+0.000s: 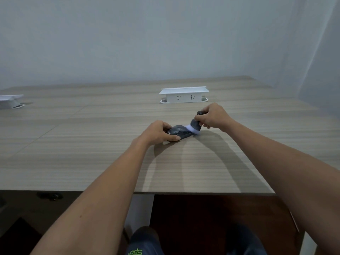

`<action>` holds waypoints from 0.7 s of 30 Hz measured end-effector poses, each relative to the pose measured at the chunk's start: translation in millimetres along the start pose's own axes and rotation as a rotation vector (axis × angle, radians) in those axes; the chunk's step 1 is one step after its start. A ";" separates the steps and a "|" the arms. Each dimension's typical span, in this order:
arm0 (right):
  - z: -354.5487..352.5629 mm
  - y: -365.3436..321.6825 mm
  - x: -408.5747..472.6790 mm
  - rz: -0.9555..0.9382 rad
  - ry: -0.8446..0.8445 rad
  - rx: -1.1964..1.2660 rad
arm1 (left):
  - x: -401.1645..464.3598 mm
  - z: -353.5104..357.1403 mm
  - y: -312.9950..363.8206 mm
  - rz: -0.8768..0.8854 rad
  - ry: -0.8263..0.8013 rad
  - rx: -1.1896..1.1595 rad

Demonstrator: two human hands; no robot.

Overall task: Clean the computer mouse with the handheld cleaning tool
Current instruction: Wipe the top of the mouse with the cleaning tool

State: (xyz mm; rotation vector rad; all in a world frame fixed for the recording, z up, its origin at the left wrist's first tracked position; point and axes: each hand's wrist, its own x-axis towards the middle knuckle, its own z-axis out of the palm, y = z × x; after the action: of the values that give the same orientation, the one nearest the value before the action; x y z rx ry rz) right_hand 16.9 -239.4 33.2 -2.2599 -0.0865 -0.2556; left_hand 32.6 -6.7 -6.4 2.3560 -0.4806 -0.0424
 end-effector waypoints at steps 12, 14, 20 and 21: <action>5.3 -24.4 -2.5 -0.093 -0.068 0.031 | 0.3 0.8 -2.0 -0.002 -0.001 0.007; 1.4 -14.5 -0.4 -0.067 -0.032 -0.045 | -0.2 0.8 -1.8 0.004 0.003 0.006; 7.4 -10.9 0.7 -0.092 0.003 -0.054 | 0.9 1.4 -1.9 -0.003 0.003 -0.005; 8.0 -15.6 -0.3 -0.104 -0.016 -0.018 | 1.4 1.4 -1.8 -0.010 0.000 -0.005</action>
State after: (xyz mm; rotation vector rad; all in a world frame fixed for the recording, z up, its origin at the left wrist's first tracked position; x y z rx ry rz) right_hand 15.6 -223.2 39.7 -2.2790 -0.2110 -0.2946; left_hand 34.3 -6.9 -8.4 2.3537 -0.4685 -0.0476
